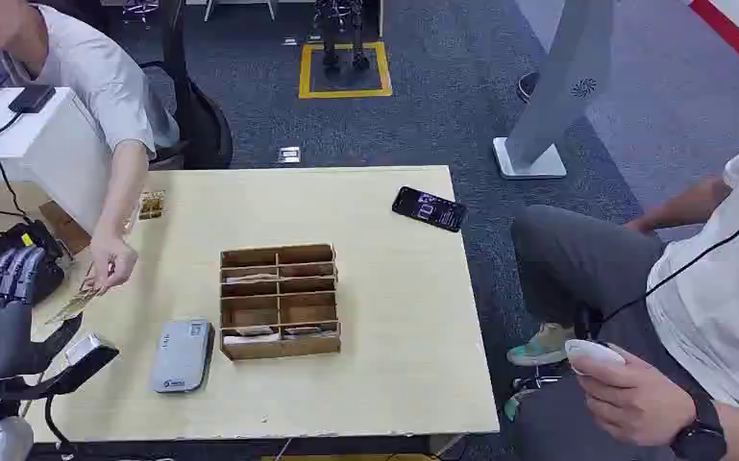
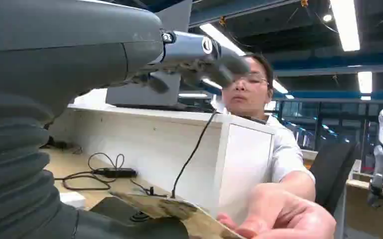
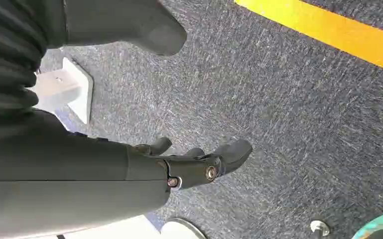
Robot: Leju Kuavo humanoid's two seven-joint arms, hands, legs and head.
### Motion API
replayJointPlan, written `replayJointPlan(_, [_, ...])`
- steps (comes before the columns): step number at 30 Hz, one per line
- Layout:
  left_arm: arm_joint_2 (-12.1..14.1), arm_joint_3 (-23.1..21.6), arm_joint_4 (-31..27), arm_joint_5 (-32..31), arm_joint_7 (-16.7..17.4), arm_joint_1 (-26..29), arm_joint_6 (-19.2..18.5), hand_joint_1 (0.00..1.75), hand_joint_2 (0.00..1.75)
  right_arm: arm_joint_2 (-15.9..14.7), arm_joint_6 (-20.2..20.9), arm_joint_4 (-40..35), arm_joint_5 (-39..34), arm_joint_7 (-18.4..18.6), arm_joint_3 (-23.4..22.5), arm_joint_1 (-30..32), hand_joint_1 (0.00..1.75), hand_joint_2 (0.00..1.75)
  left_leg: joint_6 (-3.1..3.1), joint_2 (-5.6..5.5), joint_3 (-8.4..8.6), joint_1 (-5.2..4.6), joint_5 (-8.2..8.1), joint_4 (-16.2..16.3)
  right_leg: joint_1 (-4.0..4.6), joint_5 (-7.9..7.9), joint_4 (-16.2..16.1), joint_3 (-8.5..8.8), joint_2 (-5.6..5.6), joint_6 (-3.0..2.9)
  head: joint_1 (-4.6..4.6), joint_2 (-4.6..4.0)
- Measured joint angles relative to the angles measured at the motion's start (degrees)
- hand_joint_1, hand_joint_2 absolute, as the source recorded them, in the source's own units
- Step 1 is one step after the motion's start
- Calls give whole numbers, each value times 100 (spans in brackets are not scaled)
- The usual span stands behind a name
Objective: Pass the card to the sensor for recognition and then transmit it.
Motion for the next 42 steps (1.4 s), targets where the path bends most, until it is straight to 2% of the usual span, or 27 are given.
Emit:
replayJointPlan(12, [-2,0,17,155,-57,2,-7,175,175,0,0,0,9,2,0,1,0,175,0,-1,0,0,0,0,0,0,0,1,0,0,0,0])
replayJointPlan(23, [-20,2,17,964,-369,62,-442,175,175,0,0,0,24,-20,0,0,0,175,0,0,0,0,0,0,0,0,1,1,0,0,0,0])
replayJointPlan(27, [-114,2,-4,1690,-321,60,-1050,175,175,0,-9,0,24,-9,-2,0,0,175,0,-1,1,0,0,0,0,0,0,1,-1,0,2,0])
replayJointPlan(29, [-194,2,-39,2115,-169,54,-1533,175,175,2,-24,0,24,20,-7,1,0,175,0,-1,1,0,0,0,0,0,0,1,0,0,-2,0])
replayJointPlan(31, [-256,2,-61,2354,-79,51,-1799,175,175,9,-35,0,20,22,-13,2,0,175,0,-1,1,0,0,1,0,0,0,1,0,0,0,0])
replayJointPlan(35, [-350,2,-118,2839,331,48,-2549,175,175,24,-59,0,13,22,-50,5,0,175,0,0,1,-1,0,1,0,1,0,1,0,0,0,0])
replayJointPlan(38, [-393,2,-153,2909,474,70,-2774,175,175,28,-70,0,11,22,-79,8,0,175,0,0,1,-1,0,1,0,0,0,1,0,0,0,0])
replayJointPlan(42, [-442,0,-188,2881,536,89,-2885,175,175,39,-81,0,13,22,-127,10,0,175,0,0,1,0,0,1,0,0,0,1,0,0,0,0])
